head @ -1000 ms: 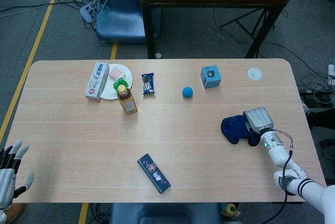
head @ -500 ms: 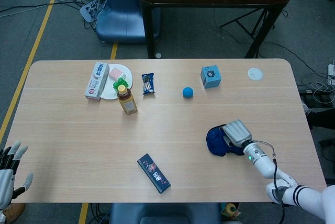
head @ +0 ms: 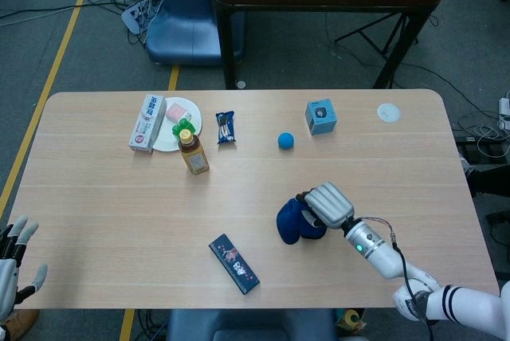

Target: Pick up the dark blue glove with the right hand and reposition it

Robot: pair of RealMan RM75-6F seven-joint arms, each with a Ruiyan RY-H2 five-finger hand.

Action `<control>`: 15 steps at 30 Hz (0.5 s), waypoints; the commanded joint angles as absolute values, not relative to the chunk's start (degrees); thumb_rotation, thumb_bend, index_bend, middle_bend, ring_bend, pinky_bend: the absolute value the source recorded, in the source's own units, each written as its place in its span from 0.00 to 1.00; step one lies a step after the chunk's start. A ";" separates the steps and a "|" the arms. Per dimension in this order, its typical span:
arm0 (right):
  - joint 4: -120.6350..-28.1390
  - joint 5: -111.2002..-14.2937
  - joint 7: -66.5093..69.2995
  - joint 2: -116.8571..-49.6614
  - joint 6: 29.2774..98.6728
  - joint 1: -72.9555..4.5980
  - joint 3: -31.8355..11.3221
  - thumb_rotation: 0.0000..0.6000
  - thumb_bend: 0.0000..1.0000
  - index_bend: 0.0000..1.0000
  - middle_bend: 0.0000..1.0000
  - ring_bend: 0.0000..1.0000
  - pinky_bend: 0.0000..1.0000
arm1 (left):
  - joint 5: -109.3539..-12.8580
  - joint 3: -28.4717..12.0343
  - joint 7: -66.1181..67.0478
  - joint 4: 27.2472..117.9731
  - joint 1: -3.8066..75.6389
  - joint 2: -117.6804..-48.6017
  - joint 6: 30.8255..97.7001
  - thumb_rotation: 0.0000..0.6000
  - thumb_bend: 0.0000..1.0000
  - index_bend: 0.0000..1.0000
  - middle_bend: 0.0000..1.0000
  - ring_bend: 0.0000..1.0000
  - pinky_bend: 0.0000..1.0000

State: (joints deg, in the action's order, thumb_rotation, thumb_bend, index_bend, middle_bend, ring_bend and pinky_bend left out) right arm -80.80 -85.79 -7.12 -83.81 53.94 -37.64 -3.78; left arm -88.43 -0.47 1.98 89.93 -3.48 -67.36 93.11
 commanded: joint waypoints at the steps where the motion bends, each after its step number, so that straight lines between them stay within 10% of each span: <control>1: -82.50 -85.21 -7.64 -83.24 54.41 -38.82 -5.62 1.00 0.74 0.72 0.59 0.61 0.74 | -88.51 -0.45 1.99 89.99 -3.50 -67.34 93.17 1.00 0.33 0.11 0.00 0.04 0.00; 11: -85.32 -80.54 -12.50 -85.17 51.46 -41.49 -7.66 1.00 0.67 0.68 0.53 0.56 0.71 | -88.55 -0.37 1.94 90.10 -3.82 -67.22 93.55 1.00 0.33 0.11 0.00 0.04 0.00; 15: -86.94 -76.40 -15.92 -84.52 47.98 -42.33 -7.20 1.00 0.39 0.31 0.30 0.33 0.48 | -88.56 -0.36 1.86 90.05 -3.90 -67.19 93.63 1.00 0.33 0.11 0.00 0.04 0.00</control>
